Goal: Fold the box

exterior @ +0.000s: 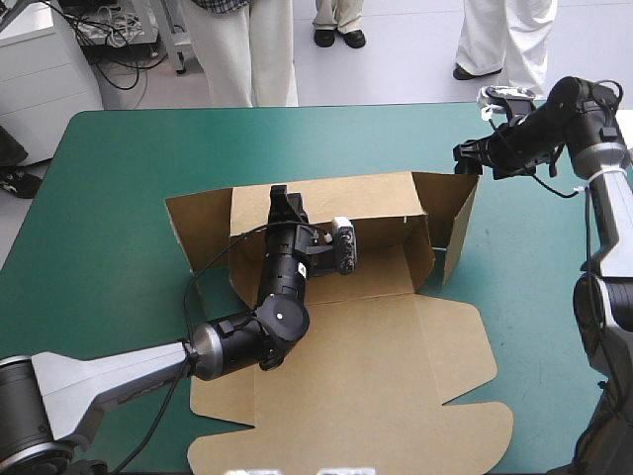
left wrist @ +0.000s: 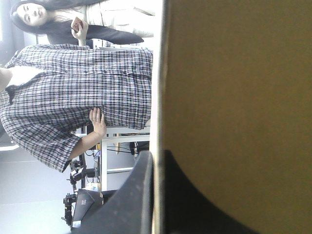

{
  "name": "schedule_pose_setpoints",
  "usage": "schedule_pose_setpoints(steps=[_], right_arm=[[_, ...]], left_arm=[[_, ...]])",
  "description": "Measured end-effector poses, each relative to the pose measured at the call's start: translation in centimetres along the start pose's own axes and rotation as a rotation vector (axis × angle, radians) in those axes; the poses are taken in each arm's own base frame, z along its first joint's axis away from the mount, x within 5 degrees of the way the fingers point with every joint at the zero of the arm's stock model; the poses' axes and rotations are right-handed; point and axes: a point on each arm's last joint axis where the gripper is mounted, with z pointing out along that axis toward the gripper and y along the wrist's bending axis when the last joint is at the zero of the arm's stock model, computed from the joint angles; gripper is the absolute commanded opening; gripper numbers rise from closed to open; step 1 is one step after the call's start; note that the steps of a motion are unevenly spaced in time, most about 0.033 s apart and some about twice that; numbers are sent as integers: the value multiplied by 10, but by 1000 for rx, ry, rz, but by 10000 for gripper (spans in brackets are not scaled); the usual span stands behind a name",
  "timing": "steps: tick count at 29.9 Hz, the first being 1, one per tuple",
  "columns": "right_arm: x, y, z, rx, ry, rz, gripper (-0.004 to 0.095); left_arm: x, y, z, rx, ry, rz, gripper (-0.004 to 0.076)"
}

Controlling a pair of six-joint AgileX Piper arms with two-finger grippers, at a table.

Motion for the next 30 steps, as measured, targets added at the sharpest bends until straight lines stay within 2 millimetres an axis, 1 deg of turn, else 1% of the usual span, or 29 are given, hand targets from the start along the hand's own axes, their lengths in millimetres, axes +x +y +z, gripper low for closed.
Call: schedule_pose_setpoints(steps=[6, 13, 20, 30], right_arm=[[12, 4, -5, -9, 17, -22, 639], [32, 12, -10, -53, 45, -67, 640], [53, 16, -9, -93, 86, -128, 640], [68, 21, -15, -99, 95, -179, 639]], left_arm=[[0, 0, 0, 0, -1, 0, -32], [0, 0, 0, 1, 0, 0, -32], [0, 0, 0, 1, 0, 0, -32], [0, 0, 0, 1, 0, 0, -32]])
